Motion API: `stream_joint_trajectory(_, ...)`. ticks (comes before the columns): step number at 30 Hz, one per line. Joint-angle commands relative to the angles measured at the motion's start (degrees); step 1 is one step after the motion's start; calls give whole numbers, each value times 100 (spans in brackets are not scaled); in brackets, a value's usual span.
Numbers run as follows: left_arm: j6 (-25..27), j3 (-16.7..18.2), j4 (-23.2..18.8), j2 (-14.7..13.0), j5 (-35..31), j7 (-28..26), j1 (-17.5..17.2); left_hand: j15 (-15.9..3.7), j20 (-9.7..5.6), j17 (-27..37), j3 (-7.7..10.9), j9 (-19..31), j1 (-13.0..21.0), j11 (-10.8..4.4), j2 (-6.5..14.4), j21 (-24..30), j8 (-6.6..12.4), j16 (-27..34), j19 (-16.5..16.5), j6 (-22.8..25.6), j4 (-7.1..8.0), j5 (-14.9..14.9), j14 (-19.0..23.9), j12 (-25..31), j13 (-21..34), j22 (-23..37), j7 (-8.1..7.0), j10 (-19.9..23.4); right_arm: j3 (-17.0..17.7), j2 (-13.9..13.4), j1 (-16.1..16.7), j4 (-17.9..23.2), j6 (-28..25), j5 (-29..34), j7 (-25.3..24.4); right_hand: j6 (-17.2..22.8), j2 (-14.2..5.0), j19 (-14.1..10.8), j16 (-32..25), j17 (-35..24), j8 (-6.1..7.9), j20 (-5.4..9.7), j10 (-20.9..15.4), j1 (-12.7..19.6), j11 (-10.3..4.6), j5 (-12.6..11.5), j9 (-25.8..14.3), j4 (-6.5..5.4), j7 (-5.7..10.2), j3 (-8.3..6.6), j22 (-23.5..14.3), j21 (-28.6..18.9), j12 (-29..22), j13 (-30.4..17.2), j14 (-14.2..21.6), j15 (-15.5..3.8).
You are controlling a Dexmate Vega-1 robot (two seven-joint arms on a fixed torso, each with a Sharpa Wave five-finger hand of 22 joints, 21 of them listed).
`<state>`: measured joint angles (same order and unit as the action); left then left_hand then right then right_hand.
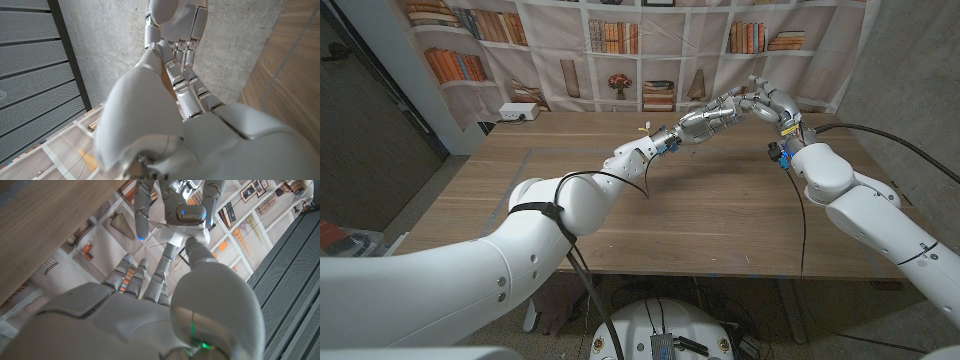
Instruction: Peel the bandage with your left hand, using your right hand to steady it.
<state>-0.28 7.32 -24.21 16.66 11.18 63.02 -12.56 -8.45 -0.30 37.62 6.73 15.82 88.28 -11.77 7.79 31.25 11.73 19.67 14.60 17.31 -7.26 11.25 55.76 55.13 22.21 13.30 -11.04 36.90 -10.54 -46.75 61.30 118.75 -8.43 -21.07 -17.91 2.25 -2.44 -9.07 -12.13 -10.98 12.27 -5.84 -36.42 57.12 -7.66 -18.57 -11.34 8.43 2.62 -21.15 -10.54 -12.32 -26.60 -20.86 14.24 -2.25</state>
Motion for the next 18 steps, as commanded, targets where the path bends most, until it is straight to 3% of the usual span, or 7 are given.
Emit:
stream_joint_trajectory(1,8,-135,-18,-63,-164,-53,64,-542,19,37,-29,24,30,3,34,47,-7,-38,-43,-10,-19,15,49,21,12,19,-10,-31,271,-185,132,-199,380,-478,578,-78,-2,45,9,-26,-23,-37,99,-94,53,43,-11,-34,-20,72,-20,26,46,-39,-105,14)
stream_joint_trajectory(18,-276,-641,-18,-212,-147,424,167,-542,-45,84,-22,19,47,8,39,59,-4,-67,-122,11,-24,19,21,36,40,5,-22,-97,331,-361,52,-638,638,-890,1135,-118,-35,83,13,-34,-35,-35,232,-144,70,94,-12,-54,-1,133,-22,43,115,-86,-204,22)
